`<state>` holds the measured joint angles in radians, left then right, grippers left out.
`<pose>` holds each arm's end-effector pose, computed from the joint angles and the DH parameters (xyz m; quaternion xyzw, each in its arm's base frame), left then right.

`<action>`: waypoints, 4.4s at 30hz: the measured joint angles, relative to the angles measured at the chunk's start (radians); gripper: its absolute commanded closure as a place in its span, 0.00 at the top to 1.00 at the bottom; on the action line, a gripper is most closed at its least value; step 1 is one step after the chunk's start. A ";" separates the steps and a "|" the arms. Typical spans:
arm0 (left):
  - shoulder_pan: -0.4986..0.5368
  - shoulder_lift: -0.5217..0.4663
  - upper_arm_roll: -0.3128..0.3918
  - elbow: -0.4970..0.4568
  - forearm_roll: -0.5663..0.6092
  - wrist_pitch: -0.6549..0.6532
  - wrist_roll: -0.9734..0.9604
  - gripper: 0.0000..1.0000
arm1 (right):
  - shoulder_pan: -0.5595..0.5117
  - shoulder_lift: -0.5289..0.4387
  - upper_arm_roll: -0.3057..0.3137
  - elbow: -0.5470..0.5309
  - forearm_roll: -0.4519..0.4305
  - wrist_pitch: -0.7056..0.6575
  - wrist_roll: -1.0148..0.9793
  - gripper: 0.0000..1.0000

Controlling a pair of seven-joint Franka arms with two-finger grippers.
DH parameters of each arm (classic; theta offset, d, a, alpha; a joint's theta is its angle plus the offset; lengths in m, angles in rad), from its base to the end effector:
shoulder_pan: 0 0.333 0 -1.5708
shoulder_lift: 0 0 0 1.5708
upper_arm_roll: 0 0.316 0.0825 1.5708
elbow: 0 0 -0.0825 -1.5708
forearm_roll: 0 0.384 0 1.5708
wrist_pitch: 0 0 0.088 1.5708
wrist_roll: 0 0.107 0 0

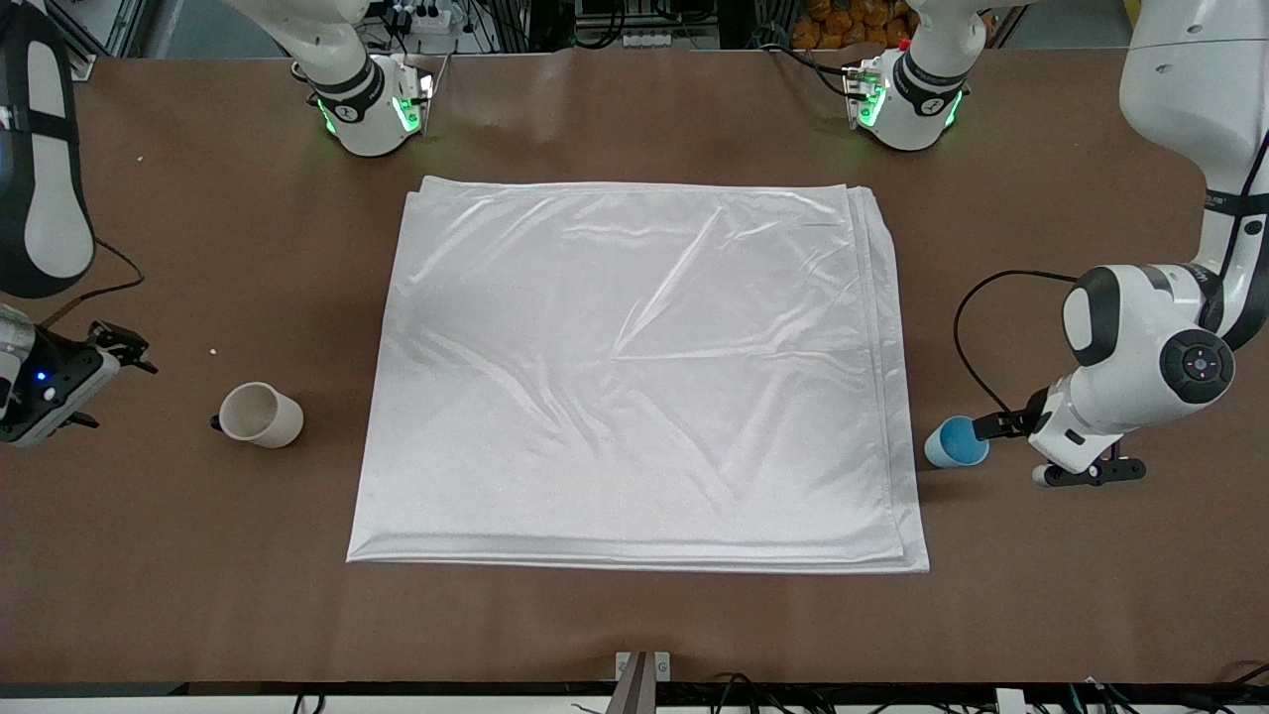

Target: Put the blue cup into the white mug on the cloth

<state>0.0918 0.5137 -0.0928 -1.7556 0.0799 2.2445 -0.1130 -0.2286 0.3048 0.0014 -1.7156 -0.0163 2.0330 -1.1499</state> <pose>0.6597 0.0069 0.2760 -0.9992 -0.0364 0.0105 0.0087 0.6278 -0.1462 0.4112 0.8938 0.4483 0.0004 0.0095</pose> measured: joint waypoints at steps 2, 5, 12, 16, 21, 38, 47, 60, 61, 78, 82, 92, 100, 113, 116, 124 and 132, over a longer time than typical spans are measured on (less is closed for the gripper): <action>0.000 0.010 0.000 0.000 0.000 0.008 0.000 1.00 | 0.000 0.019 0.000 -0.002 0.000 0.017 -0.032 1.00; 0.000 0.024 0.000 0.000 0.000 0.016 0.000 1.00 | -0.003 0.044 0.000 -0.003 0.000 0.048 -0.099 1.00; -0.001 0.056 -0.001 0.000 0.000 0.034 -0.005 1.00 | -0.021 0.101 -0.001 -0.004 0.000 0.112 -0.246 1.00; -0.003 0.070 -0.003 0.001 0.000 0.034 -0.008 1.00 | -0.020 0.131 0.001 -0.004 -0.012 0.134 -0.276 1.00; -0.001 0.090 -0.003 0.001 0.000 0.054 -0.012 0.97 | -0.006 0.155 0.005 -0.003 -0.065 0.164 -0.279 1.00; -0.001 0.117 -0.002 0.001 0.000 0.088 -0.012 0.09 | 0.000 0.229 0.005 0.005 -0.088 0.174 -0.372 1.00; -0.002 0.131 -0.005 0.003 0.000 0.110 -0.012 0.00 | -0.003 0.263 0.005 0.008 -0.088 0.203 -0.437 1.00; -0.009 0.131 -0.006 0.014 0.000 0.116 -0.012 0.00 | 0.001 0.290 0.008 0.010 -0.088 0.212 -0.455 1.00; -0.010 0.131 -0.006 0.017 0.000 0.116 -0.012 0.00 | 0.001 0.291 0.008 0.010 -0.088 0.215 -0.458 1.00; -0.034 0.075 -0.011 0.052 0.000 0.109 -0.012 0.00 | 0.001 0.310 0.008 0.013 -0.088 0.244 -0.477 1.00; -0.035 0.061 -0.011 0.052 0.000 0.108 -0.011 0.00 | 0.000 0.320 0.008 0.013 -0.088 0.254 -0.487 1.00; -0.044 0.035 -0.012 0.052 0.000 0.094 -0.010 0.00 | -0.002 0.334 0.008 0.014 -0.088 0.261 -0.495 0.79; -0.052 0.005 -0.013 0.055 0.000 0.066 -0.010 0.00 | -0.002 0.335 0.008 0.014 -0.088 0.259 -0.523 0.50; -0.053 -0.069 -0.044 0.088 0.000 -0.041 -0.010 0.00 | -0.002 0.334 0.012 0.018 -0.088 0.252 -0.534 0.00; -0.053 -0.082 -0.047 0.108 0.000 -0.085 -0.010 0.00 | -0.002 0.334 0.012 0.019 -0.088 0.252 -0.534 0.00; -0.053 -0.108 -0.062 0.180 0.000 -0.207 -0.010 0.00 | -0.006 0.332 0.018 0.029 -0.055 0.220 -0.534 0.00; -0.054 -0.130 -0.086 0.201 0.000 -0.235 -0.010 0.00 | -0.006 0.285 0.040 0.051 0.007 0.189 -0.534 0.00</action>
<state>0.0378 0.3837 -0.1791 -1.5550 0.0796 2.0092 -0.1228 -0.2349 0.5900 0.0410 -1.6649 -0.0090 2.2223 -1.6840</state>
